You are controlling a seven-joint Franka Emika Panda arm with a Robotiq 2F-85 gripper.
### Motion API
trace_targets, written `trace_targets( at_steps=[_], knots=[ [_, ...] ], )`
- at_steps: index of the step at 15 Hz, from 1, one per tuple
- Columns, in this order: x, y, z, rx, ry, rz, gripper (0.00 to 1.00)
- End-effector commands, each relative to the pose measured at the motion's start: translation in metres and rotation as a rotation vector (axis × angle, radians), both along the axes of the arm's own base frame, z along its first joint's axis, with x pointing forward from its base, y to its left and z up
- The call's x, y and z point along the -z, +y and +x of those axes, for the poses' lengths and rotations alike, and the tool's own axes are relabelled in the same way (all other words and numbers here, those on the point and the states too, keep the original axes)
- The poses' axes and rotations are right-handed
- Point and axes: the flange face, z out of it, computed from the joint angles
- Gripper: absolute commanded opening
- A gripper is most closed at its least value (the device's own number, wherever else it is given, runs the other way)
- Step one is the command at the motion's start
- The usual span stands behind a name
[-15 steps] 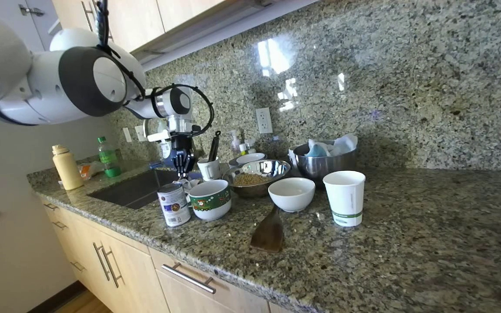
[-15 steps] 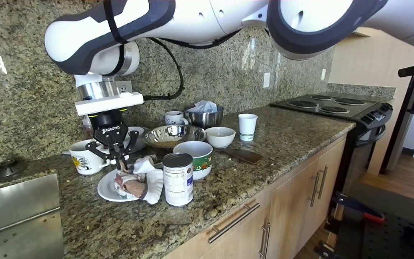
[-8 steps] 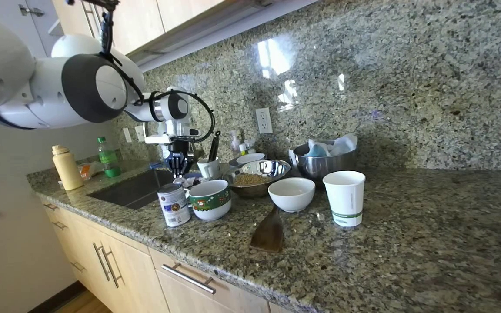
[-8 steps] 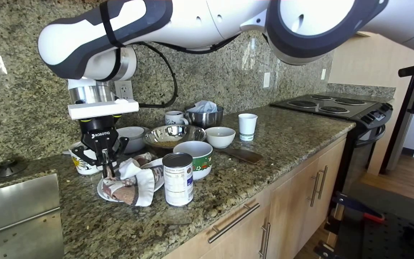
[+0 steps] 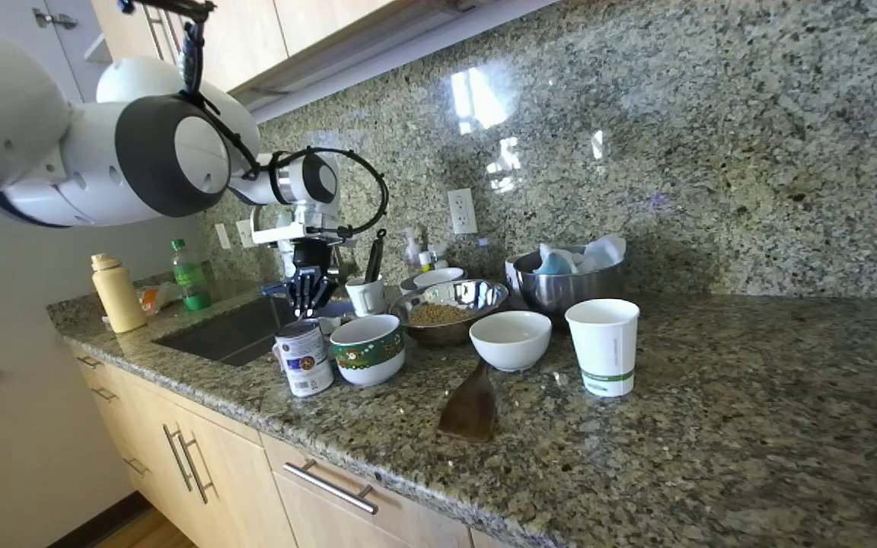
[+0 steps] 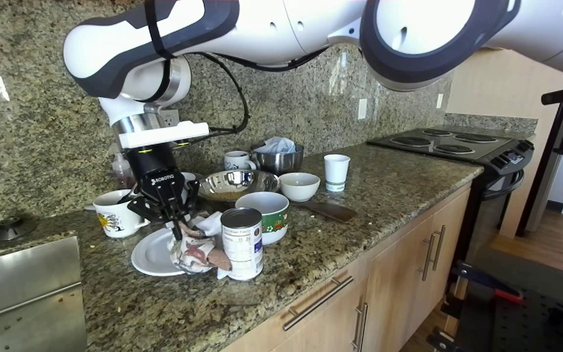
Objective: Use the towel to wipe the white plate on the left
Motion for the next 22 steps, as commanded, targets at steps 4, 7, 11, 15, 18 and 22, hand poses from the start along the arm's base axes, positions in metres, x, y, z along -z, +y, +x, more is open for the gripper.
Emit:
trace_targets(
  at_steps=[4, 7, 11, 15, 18, 22],
  knots=[
    [-0.002, -0.001, 0.011, 0.145, -0.104, -0.209, 0.03],
    [-0.008, 0.007, 0.022, 0.208, -0.21, -0.23, 0.03],
    [-0.014, 0.019, 0.037, 0.274, -0.355, -0.213, 0.03],
    [-0.014, 0.022, 0.04, 0.217, -0.345, -0.101, 0.03],
    [-0.017, 0.02, 0.04, 0.121, -0.298, 0.026, 0.03],
    [-0.025, 0.011, 0.04, 0.062, -0.259, 0.099, 0.03]
  ],
)
